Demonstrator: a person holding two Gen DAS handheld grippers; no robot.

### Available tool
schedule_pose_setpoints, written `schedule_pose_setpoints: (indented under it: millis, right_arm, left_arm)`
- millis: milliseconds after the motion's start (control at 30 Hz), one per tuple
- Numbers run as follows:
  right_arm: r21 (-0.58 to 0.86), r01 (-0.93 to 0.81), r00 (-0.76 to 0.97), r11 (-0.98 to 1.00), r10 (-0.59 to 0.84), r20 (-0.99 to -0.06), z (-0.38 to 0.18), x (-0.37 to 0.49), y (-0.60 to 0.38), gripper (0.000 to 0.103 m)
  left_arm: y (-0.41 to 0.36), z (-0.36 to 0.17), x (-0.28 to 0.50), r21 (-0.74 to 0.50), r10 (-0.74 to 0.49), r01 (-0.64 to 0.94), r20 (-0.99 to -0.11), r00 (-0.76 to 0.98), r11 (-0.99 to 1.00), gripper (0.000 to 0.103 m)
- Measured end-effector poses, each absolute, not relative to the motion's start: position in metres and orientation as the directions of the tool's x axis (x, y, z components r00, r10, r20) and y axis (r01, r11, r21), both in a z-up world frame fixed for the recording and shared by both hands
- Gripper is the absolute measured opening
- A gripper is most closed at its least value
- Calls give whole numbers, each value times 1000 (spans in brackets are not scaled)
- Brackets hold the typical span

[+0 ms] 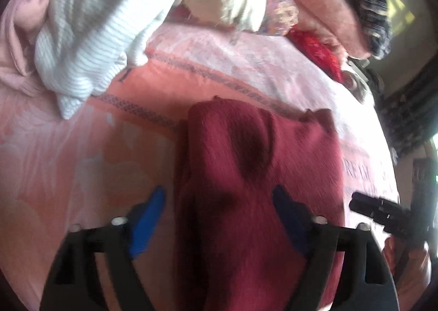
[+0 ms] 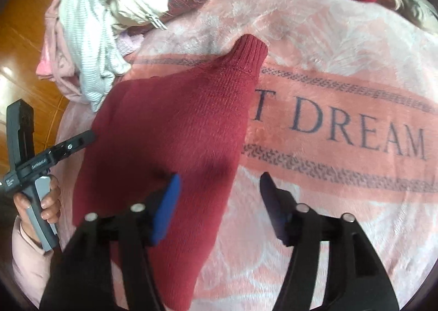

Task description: Fold small clothes

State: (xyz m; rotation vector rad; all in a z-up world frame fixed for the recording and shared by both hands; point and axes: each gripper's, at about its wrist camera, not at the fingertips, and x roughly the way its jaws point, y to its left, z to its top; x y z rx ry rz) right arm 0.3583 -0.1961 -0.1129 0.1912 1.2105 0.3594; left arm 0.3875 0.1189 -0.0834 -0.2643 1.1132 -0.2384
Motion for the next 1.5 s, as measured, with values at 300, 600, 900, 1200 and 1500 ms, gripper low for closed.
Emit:
schedule_pose_setpoints:
  millis: [300,600,900,1200,1500]
  right_arm:
    - [394,-196,233,898,433,-871,-117,320,-180,69]
    - [461,-153,186,874,483,-855,-143,339,-168,81]
    - [525,-107,160,844,536,-829,-165,352,-163,74]
    - [540,-173,202,823,567,-799,-140,343,-172,37]
    - [457,-236,262,858,509,-820,-88,310,-222,35]
  left_arm:
    - [111,-90,331,-325,-355,144,-861,363,935,94]
    - [105,-119,353,-386,-417,161,-862,288,908,95]
    - [110,-140,371,-469,-481,107,-852,209,877,96]
    - [109,-128,359,-525,-539,125,-809,234,842,51]
    - [60,-84,329,-583,-620,211,-733,280,784,44]
